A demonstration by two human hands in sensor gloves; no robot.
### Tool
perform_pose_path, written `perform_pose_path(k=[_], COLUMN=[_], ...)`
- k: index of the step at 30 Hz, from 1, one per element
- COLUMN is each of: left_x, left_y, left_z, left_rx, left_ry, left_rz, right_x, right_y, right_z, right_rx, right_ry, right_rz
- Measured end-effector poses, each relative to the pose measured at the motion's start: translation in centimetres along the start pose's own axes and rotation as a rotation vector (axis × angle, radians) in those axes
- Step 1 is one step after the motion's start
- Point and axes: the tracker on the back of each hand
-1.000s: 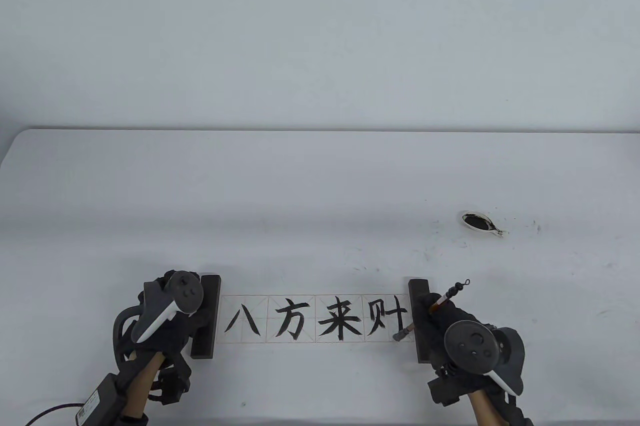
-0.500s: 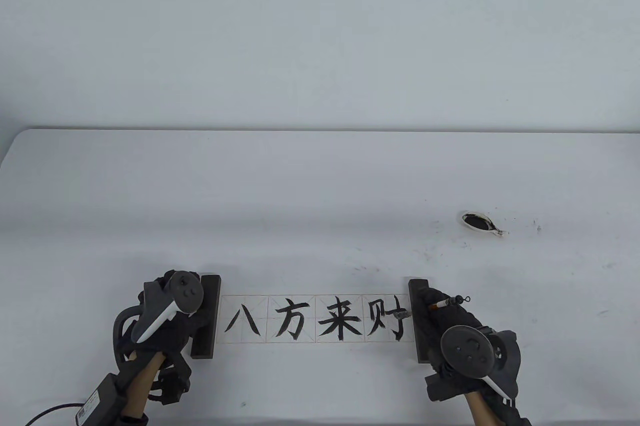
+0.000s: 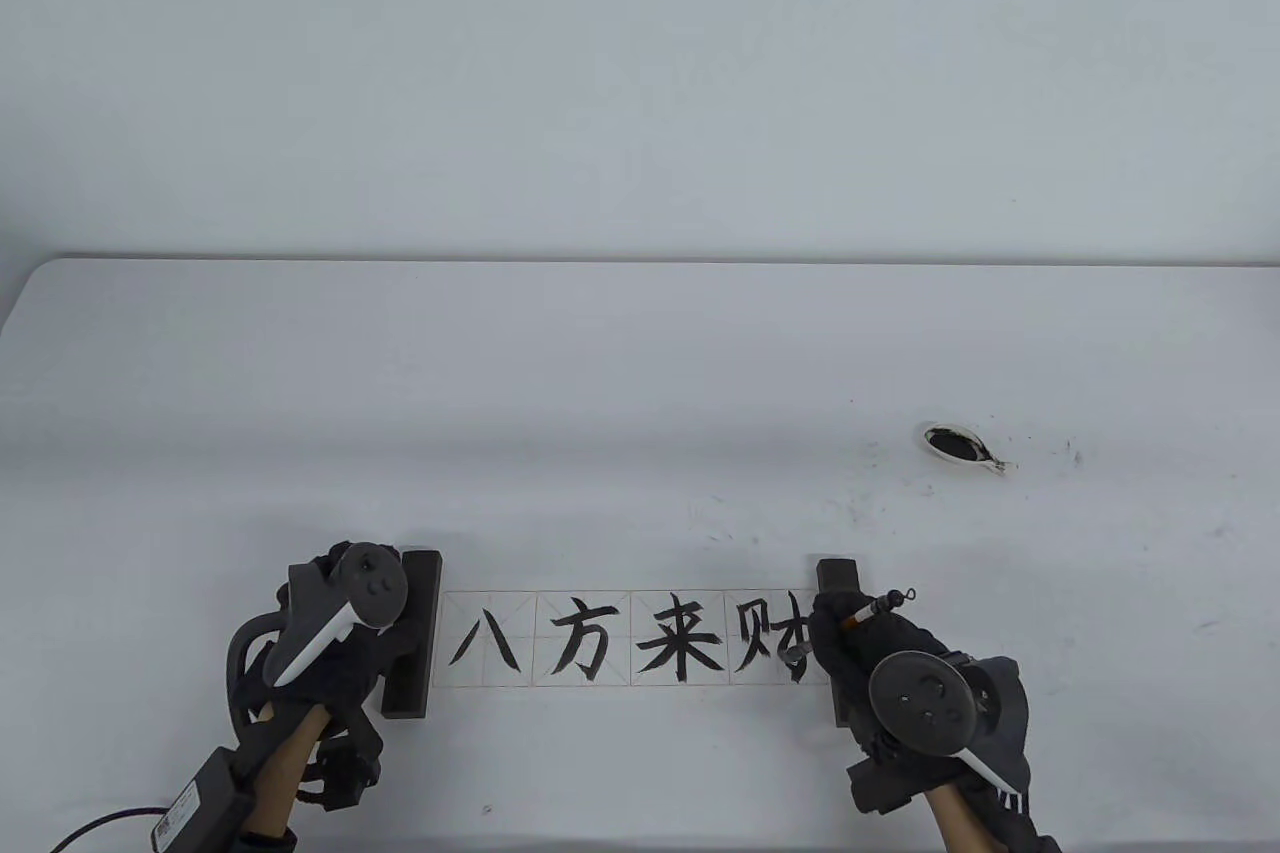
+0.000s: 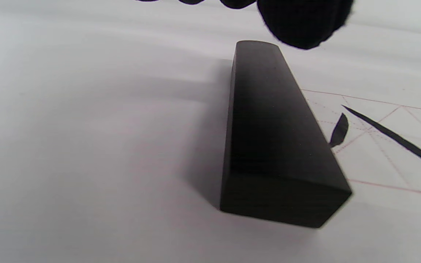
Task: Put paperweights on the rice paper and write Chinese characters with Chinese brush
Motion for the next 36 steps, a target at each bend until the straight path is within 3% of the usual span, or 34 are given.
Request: perform_pose_path(k=[7, 27, 36], left_x=[0.0, 0.0, 0.8], left_y=[0.0, 0.1, 0.8], left_z=[0.0, -0.1, 0.2], left_rx=[0.003, 0.010, 0.037], left_ry=[0.000, -0.026, -0.028], left_rz=[-0.002, -0.013, -0.085], right_x=[-0.2, -0.3, -0.5], right_y=[-0.7, -1.0, -5.2], right_z=[1.0, 2.9, 3.2], right_rx=[-0.201, -0.242, -0.327], right_ry=[0.070, 0.157, 0.116], right_rz=[0.013, 0.143, 0.367])
Point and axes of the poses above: the tracker on the back of each hand, its own z axis roughly to the little-finger side, its own x axis roughly from the fingertips to the wrist, y = z × x, and after that the axes turned 12 degrees about z, right-handed
